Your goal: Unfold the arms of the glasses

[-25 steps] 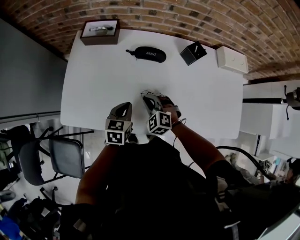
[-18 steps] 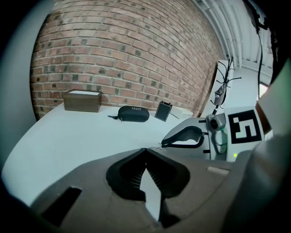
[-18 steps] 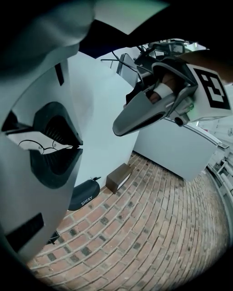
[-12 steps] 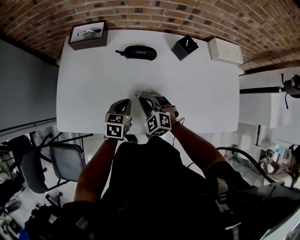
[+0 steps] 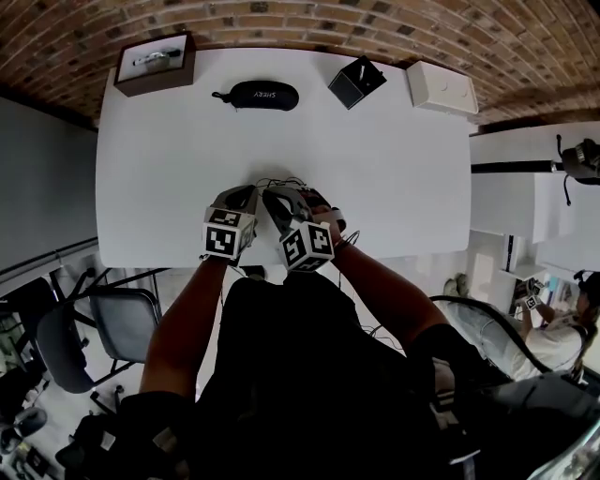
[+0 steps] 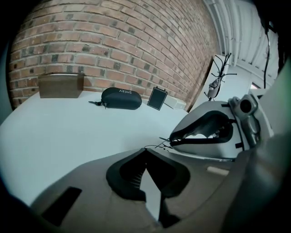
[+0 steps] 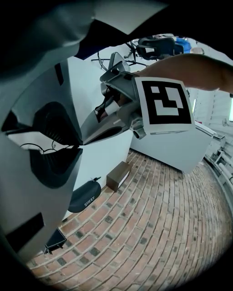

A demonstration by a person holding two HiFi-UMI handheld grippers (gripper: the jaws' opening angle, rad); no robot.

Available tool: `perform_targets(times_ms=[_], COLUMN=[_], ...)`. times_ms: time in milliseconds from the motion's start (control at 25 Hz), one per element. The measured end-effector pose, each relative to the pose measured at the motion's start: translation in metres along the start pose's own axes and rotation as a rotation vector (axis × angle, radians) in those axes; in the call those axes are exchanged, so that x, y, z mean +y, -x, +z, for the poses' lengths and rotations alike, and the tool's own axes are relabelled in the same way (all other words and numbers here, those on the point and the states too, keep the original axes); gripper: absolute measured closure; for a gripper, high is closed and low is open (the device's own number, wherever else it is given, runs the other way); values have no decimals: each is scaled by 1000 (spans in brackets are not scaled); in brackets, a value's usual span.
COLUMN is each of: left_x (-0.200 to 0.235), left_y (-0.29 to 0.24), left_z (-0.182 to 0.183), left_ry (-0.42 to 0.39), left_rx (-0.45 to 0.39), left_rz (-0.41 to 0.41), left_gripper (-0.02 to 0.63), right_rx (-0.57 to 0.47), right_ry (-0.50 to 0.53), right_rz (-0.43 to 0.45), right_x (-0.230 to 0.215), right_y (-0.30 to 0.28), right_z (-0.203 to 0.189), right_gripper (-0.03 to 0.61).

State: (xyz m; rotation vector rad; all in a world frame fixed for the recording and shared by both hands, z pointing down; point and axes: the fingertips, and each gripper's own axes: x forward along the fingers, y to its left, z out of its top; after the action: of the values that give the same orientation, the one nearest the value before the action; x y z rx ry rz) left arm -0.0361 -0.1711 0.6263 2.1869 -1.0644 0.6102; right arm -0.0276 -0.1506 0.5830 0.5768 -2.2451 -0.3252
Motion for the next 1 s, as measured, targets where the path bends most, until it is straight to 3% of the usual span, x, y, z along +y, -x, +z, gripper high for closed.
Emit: perform_targets(times_ms=[480,680,1000], left_x=[-2,-1,-1], left_y=[-6,-7,-8], left_z=[-21,-26,-28], left_ry=[-29,-3,-21], left_rx=[66,72,89], left_rz=[13,20,31], left_gripper=[604,604,604], right_rx=[-56,-57,-123], right_ry=[-219,-224,-444], right_rz=[-34,-42,-96], right_x=[-13,-14,-33], right_y=[15,19,39], right_z=[5,1,-1], right_gripper=[554,555,554])
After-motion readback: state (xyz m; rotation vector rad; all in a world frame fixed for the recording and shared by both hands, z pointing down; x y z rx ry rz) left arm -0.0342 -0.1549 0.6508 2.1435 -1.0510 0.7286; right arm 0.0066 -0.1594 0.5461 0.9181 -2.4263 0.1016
